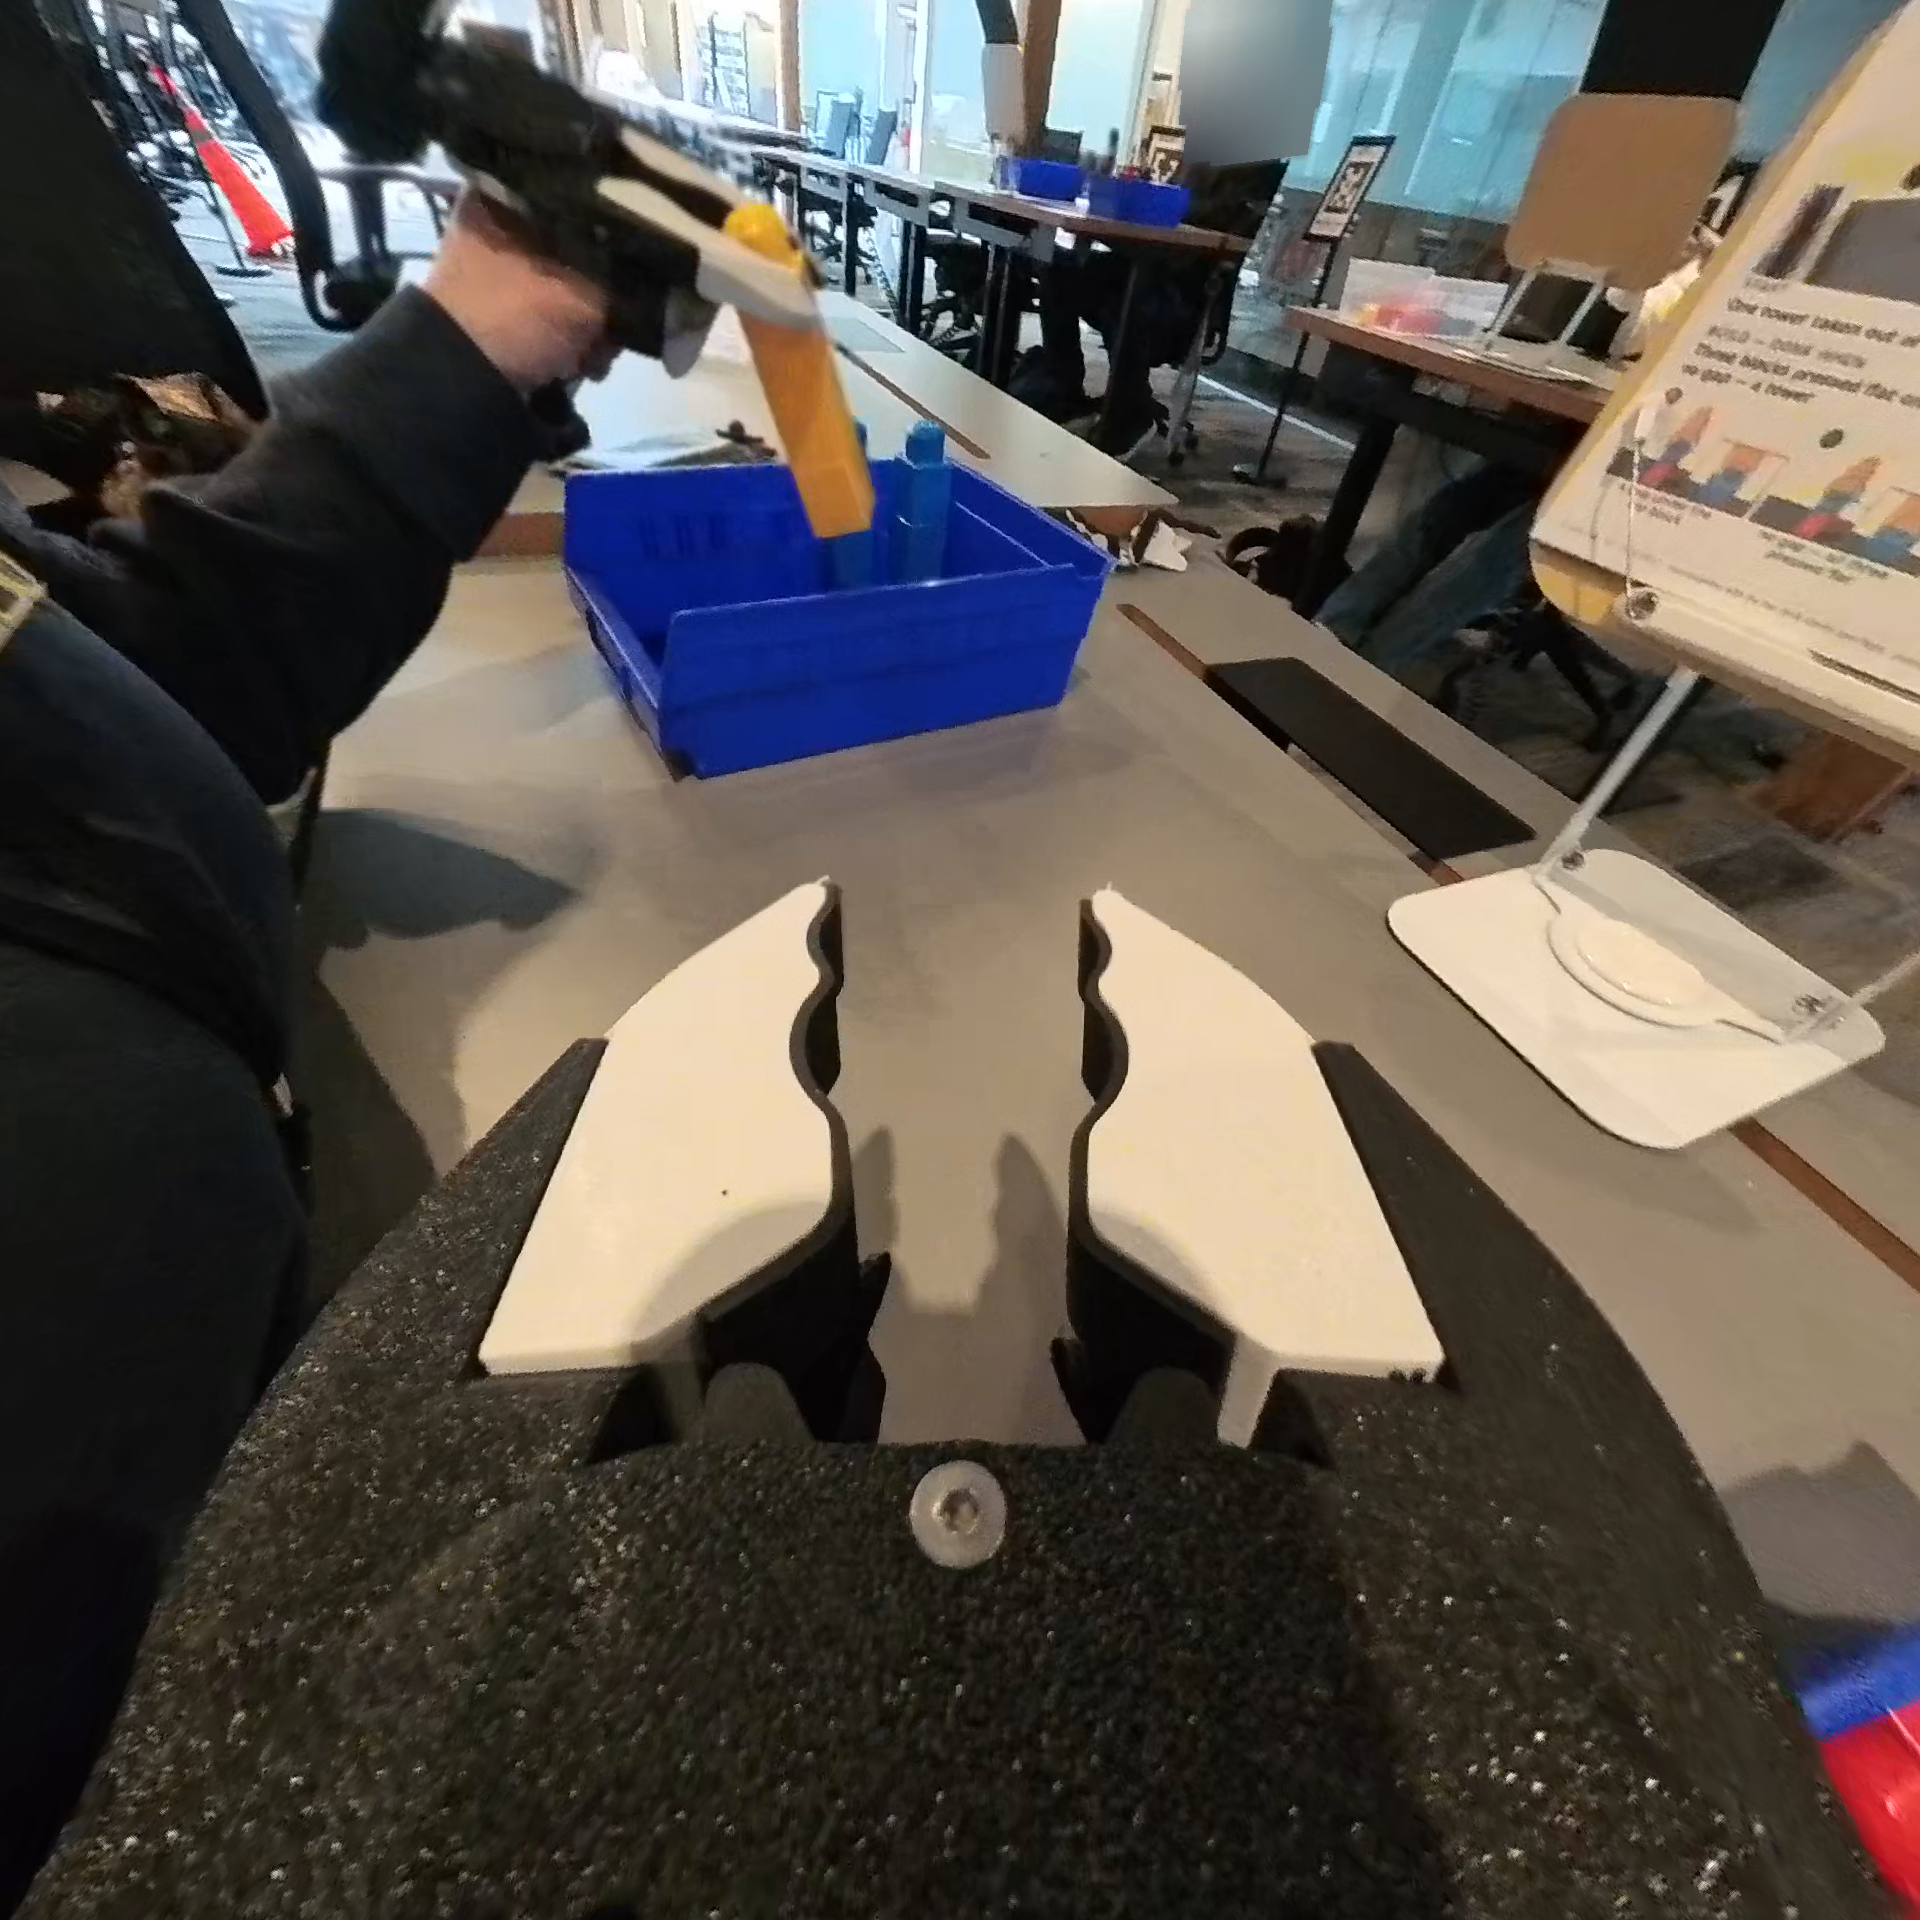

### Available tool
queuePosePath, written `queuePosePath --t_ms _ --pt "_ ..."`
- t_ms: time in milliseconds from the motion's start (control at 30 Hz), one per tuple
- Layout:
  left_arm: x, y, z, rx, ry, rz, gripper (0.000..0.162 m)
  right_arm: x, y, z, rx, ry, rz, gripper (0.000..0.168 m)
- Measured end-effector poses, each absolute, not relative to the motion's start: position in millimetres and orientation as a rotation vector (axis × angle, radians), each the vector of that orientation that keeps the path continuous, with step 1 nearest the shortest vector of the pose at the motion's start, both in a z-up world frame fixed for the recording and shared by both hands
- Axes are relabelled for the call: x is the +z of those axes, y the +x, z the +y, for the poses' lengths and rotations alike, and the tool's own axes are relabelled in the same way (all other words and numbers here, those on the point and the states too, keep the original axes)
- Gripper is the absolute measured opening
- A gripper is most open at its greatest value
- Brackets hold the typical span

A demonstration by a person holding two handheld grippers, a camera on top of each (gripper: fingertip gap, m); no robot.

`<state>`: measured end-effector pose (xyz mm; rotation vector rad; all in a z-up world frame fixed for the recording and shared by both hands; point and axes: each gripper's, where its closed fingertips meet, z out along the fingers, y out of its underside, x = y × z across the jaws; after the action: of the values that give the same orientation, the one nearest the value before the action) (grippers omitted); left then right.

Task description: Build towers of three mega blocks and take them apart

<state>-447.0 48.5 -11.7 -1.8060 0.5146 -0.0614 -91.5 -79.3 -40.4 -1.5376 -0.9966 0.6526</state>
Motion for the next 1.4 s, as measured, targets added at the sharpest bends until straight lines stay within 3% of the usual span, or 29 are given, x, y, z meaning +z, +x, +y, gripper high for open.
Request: queuePosePath --t_ms 167,400,567,633,667,700,733,767,800,933,967,1067,1133,1167,1200,1267,1333,1400 --pt "14 -327 12 -0.325 -1.654 0.978 0.036 -36 -114 -80 0.723 -1.502 -1.043 0.048" --pt "-10 -203 -47 -0.62 -1.521 1.504 0.036 -48 -164 -70 0.846 -1.515 -1.08 0.088" --pt "-31 -162 -73 -0.733 -1.485 1.694 0.036 -77 -188 -69 0.833 -1.601 -1.18 0.089" --pt "-36 -155 -81 -0.771 -1.481 1.733 0.036 -84 -190 -71 0.844 -1.618 -1.194 0.085" --pt "-37 -153 -82 -0.776 -1.481 1.738 0.037 -85 -191 -72 0.856 -1.611 -1.197 0.068" --pt "-38 -151 -82 -0.782 -1.476 1.735 0.037 -84 -191 -74 0.861 -1.589 -1.207 0.038" --pt "-35 -150 -82 -0.795 -1.468 1.713 0.037 -82 -191 -74 0.864 -1.572 -1.199 0.037" --pt "-30 -149 -79 -0.815 -1.453 1.659 0.046 -84 -189 -73 0.862 -1.582 -1.206 0.037" --pt "-20 -149 -76 -0.845 -1.429 1.579 0.077 -85 -187 -71 0.843 -1.584 -1.196 0.036" --pt "-30 -167 -58 -0.793 -1.51 1.438 0.139 -65 -180 -72 0.978 -1.488 -1.084 0.036" --pt "-44 -169 -58 -0.789 -1.554 1.458 0.14 -60 -179 -72 1.009 -1.462 -1.057 0.036" --pt "-76 -159 -63 -0.827 -1.582 1.518 0.121 -49 -180 -76 1.084 -1.403 -1.037 0.036" --pt "-86 -151 -67 -0.85 -1.531 1.551 0.086 -47 -183 -78 1.11 -1.385 -1.041 0.036" --pt "-87 -148 -72 -0.883 -1.498 1.567 0.054 -46 -185 -78 1.109 -1.383 -1.035 0.036" --pt "-87 -145 -78 -0.929 -1.477 1.58 0.042 -45 -184 -78 1.106 -1.373 -1.032 0.037" --pt "-85 -142 -80 -0.983 -1.465 1.563 0.041 -40 -181 -79 1.114 -1.343 -1.017 0.04" --pt "-88 -143 -78 -0.958 -1.478 1.57 0.04 -25 -175 -79 1.164 -1.297 -0.949 0.066" --pt "-88 -144 -78 -0.956 -1.478 1.576 0.04 -16 -169 -79 1.201 -1.278 -0.915 0.068"
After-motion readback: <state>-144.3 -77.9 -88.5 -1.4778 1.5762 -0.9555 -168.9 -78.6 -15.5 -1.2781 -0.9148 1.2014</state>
